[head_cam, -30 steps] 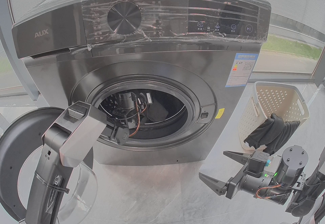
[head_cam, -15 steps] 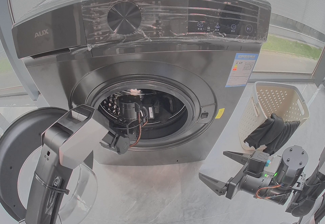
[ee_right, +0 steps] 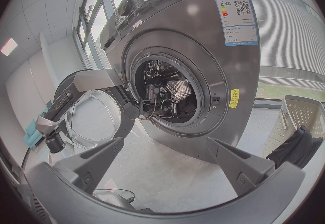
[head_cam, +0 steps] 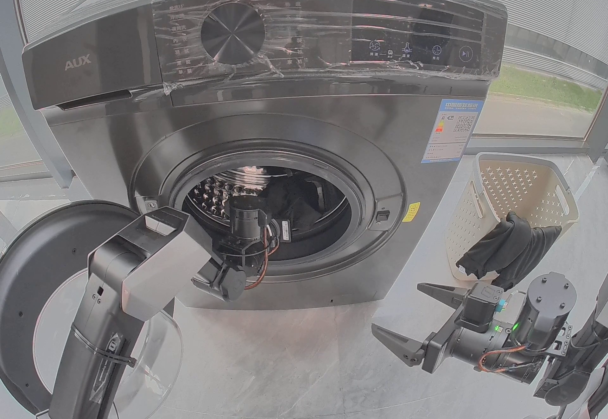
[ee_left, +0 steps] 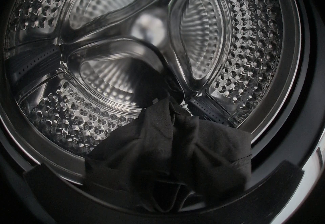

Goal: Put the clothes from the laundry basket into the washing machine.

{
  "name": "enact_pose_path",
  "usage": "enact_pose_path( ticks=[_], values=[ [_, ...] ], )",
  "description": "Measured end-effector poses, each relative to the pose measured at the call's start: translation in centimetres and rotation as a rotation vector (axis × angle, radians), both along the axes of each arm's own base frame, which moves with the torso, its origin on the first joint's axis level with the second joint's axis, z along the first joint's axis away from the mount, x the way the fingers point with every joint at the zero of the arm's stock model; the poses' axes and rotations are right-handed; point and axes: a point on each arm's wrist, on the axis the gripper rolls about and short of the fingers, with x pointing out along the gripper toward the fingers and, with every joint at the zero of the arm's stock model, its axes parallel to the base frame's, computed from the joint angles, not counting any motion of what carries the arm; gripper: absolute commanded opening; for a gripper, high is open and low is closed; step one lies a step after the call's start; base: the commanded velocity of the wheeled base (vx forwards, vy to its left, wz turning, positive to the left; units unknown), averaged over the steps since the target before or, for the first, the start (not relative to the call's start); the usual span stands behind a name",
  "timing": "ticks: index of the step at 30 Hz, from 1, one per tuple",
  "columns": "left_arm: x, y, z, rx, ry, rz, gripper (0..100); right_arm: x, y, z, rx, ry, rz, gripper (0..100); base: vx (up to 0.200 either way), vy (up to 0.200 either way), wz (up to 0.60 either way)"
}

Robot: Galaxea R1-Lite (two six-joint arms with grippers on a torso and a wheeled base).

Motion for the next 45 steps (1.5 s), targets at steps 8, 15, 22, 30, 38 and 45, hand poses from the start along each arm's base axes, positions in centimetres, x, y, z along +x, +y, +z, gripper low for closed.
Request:
enact_pose_path(
  ticks=[8, 15, 22, 30, 38, 45],
  values=[
    [0.3, -0.9, -0.3, -0.012, -0.018, -0.012, 0, -0.1, 0.1, 0.0, -0.001, 0.001, 0.006, 100, 0.0, 0.0, 0.0],
    [2.3, -0.8, 2.2, -0.074, -0.127, 0.021, 0, -0.2, 0.2, 0.0, -0.001, 0.001, 0.01, 100, 0.0, 0.0, 0.0],
    [4.0, 0.6, 3.9, -0.11, -0.204, 0.077, 0, -0.2, 0.2, 0.0, -0.001, 0.001, 0.011, 100, 0.0, 0.0, 0.0],
    [4.1, 0.9, 3.6, -0.107, -0.202, 0.092, 100, -0.2, 0.2, 0.0, -0.001, 0.001, 0.012, 100, 0.0, 0.0, 0.0],
    [3.0, 0.3, 1.9, -0.076, -0.129, 0.075, 100, -0.2, 0.2, 0.0, -0.001, 0.001, 0.01, 100, 0.0, 0.0, 0.0],
    [1.0, -0.6, 0.0, -0.025, -0.038, 0.028, 100, -0.2, 0.2, 0.0, -0.001, 0.001, 0.011, 100, 0.0, 0.0, 0.0]
  ],
)
